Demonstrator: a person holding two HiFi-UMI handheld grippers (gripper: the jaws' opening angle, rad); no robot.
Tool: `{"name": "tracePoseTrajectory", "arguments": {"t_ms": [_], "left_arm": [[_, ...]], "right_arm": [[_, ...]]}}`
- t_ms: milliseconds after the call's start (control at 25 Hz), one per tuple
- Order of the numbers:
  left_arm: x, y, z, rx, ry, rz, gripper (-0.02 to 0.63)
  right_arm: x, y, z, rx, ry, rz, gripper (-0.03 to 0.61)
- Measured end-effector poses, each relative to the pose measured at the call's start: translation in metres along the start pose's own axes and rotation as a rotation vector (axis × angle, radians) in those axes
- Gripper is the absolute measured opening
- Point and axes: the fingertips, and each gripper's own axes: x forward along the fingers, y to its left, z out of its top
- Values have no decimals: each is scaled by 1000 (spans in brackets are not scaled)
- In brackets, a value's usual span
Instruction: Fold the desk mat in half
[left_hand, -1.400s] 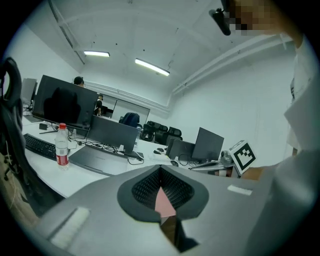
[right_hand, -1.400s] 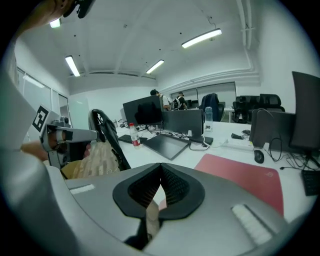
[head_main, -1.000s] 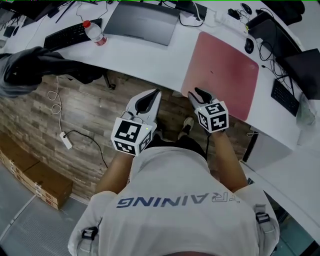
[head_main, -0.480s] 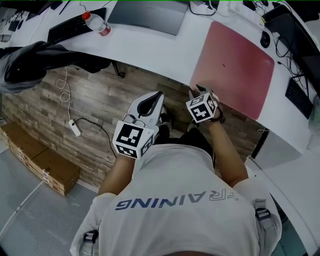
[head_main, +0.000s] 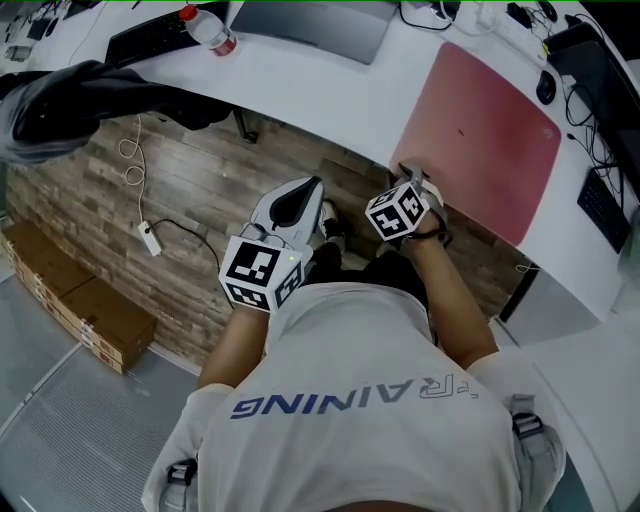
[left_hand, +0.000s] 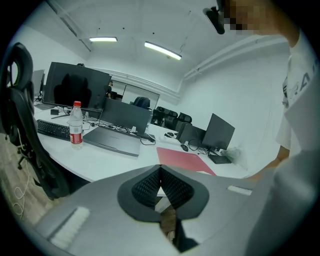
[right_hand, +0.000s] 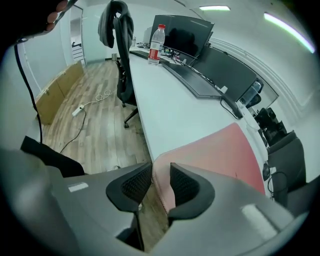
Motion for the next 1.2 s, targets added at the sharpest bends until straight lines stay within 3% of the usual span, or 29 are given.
{"name": "tracePoseTrajectory", "arguments": {"t_ms": [280, 440, 720, 960, 1200], "left_arm": [[-3, -1, 1, -2, -6, 2, 0], [-1, -5, 2, 8, -2, 3, 0], [6, -20, 9, 34, 1, -22, 0], [23, -52, 25, 86, -5, -95, 0], [48, -91, 42, 155, -2, -185, 0]], "right_arm": [[-4, -1, 1, 48, -31, 88, 110], [-9, -3, 3, 61, -47, 94, 55], [-29, -21, 3, 166, -122, 104, 37], [-52, -49, -9, 251, -172, 57, 32], [-72, -93, -47, 360, -181, -27, 32]]}}
